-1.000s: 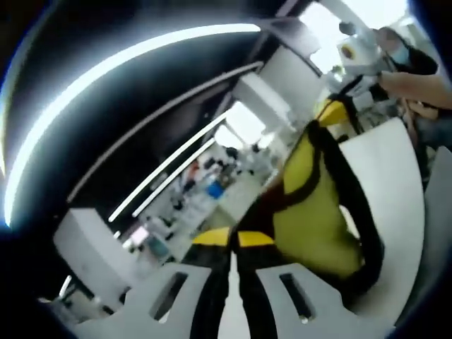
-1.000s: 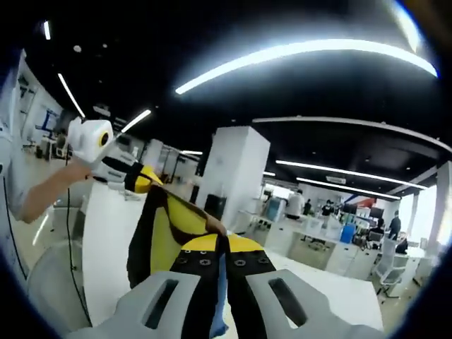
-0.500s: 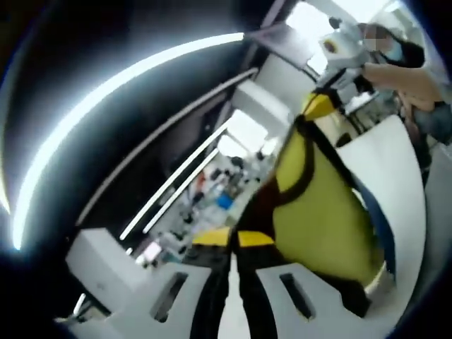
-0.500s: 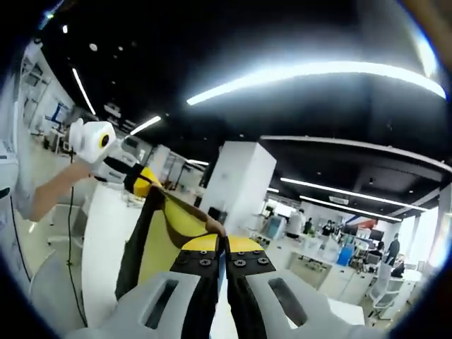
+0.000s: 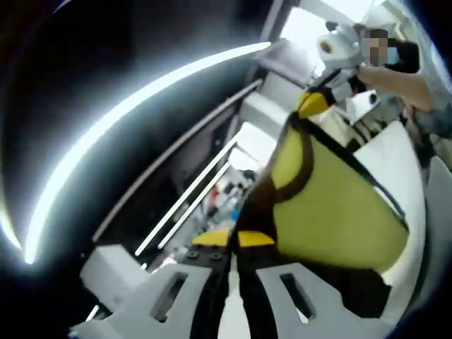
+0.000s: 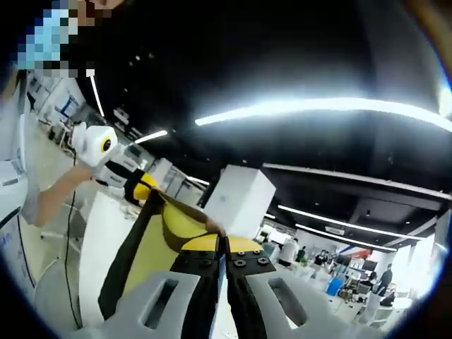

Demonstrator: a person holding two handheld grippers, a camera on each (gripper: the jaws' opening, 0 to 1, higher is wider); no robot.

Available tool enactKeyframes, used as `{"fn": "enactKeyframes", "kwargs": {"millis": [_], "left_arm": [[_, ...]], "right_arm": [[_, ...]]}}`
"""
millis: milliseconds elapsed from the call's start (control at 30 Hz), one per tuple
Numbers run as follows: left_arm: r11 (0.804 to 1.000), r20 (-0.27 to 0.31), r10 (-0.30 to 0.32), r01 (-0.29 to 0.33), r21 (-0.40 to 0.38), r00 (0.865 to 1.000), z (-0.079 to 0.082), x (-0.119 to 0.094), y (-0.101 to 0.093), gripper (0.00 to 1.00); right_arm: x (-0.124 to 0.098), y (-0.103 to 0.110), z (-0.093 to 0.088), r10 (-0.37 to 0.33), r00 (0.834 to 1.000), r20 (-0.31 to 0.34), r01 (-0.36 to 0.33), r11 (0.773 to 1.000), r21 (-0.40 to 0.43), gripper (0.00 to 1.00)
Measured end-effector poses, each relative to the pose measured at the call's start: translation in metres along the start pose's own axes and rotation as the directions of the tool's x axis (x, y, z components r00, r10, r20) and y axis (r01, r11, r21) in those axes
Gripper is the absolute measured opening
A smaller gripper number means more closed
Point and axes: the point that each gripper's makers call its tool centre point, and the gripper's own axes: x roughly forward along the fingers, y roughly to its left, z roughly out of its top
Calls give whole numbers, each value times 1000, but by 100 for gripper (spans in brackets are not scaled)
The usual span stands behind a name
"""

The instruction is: Fold the garment on the visible template until the final outline fits inside the template.

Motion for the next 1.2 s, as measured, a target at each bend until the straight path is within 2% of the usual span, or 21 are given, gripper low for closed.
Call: {"fn": "enactKeyframes", "kwargs": {"millis": [67, 167, 367, 467, 533, 600, 733, 867, 1000, 1200], "left_arm": [[1000, -4, 1, -1, 2, 1000, 3, -6, -1, 0], [1000, -13, -7, 7, -5, 1000, 3, -14, -5, 0], [997, -38, -70, 68, -47, 997, -1, -30, -26, 0], [992, -69, -108, 103, -71, 992, -10, -32, -41, 0], [987, -95, -141, 133, -88, 985, -17, -31, -53, 0], [978, -132, -192, 179, -107, 972, -30, -29, -71, 0], [960, -171, -261, 237, -147, 950, -49, -24, -96, 0], [947, -195, -295, 259, -190, 935, -66, -18, -108, 0], [928, -222, -345, 296, -225, 912, -85, -11, -125, 0], [905, -232, -383, 312, -290, 894, -108, 0, -138, 0]], "right_arm": [[-3, 4, 5, 9, 1000, 4, -9, 1000, 7, 2], [-7, 11, 2, 19, 1000, -13, -19, 1000, 3, 2], [-21, 32, -13, 51, 996, -74, -49, 998, 30, 2], [-28, 42, -28, 63, 992, -111, -57, 997, 60, 2], [-31, 46, -39, 71, 988, -137, -59, 994, 87, 2], [-36, 52, -57, 75, 982, -176, -55, 992, 117, 2], [-43, 61, -82, 89, 971, -222, -50, 983, 175, 2], [-44, 67, -108, 104, 958, -268, -49, 978, 204, 2], [-43, 73, -132, 119, 943, -311, -50, 974, 220, 2], [-39, 74, -157, 133, 928, -348, -47, 969, 243, 2]]}}
